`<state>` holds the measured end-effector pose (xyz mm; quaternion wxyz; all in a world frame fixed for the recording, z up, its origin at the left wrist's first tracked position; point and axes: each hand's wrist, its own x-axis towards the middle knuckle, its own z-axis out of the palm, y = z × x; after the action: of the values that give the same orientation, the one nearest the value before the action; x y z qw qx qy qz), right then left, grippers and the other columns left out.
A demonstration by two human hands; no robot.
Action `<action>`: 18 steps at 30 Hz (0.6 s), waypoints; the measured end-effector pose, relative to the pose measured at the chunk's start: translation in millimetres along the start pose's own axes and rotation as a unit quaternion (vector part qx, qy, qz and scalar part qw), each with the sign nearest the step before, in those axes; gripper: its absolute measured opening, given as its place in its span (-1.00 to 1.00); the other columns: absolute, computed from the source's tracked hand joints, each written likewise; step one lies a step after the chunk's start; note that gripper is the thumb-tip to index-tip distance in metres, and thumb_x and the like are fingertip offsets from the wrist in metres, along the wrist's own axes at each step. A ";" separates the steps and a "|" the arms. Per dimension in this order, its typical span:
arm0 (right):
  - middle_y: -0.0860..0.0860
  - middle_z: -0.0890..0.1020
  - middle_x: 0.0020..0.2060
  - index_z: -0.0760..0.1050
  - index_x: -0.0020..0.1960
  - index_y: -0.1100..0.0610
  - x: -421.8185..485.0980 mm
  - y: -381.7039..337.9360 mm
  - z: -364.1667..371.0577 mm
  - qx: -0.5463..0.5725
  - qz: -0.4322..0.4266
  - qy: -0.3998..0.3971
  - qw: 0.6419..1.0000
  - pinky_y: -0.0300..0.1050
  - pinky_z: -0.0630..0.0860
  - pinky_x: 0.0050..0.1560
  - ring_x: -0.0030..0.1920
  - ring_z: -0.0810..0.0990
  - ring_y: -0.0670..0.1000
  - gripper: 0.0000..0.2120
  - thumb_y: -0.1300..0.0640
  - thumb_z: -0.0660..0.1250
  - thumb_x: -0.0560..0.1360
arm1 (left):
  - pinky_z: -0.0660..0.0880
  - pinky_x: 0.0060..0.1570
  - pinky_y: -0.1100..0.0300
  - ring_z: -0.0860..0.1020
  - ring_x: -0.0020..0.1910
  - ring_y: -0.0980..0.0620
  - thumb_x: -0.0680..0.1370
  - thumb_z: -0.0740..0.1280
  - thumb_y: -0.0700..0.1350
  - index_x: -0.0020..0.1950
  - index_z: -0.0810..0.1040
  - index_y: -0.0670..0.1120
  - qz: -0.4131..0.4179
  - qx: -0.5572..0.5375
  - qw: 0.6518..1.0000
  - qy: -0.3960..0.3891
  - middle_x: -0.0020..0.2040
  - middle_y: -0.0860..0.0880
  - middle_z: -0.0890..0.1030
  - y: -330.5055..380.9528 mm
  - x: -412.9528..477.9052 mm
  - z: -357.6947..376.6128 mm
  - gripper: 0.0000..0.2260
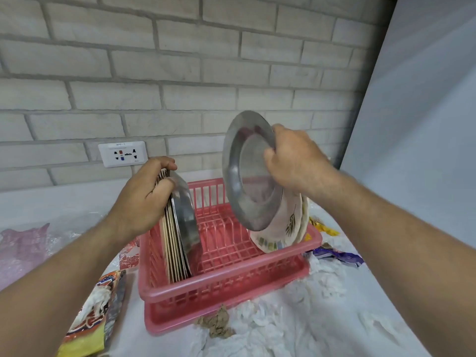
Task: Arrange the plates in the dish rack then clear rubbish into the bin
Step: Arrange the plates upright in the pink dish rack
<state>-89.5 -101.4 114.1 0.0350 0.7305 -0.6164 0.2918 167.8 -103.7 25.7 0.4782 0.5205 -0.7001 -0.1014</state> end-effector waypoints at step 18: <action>-0.04 0.34 -0.29 0.06 0.47 0.05 -24.1 24.9 52.6 -0.111 -0.012 -0.083 0.990 -0.13 0.37 -0.51 -0.43 0.43 0.00 -0.35 0.37 0.20 0.48 | 0.29 0.15 0.25 0.36 0.26 0.24 0.44 0.10 -0.01 0.19 0.44 0.10 -0.004 -0.013 1.000 -0.010 0.28 0.18 0.45 -2.6 2.3 3.2 -0.66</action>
<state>-93.9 -107.7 51.6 0.0678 0.7513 -0.6369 0.1592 167.0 -107.9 23.6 0.4776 0.5158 -0.7015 -0.1172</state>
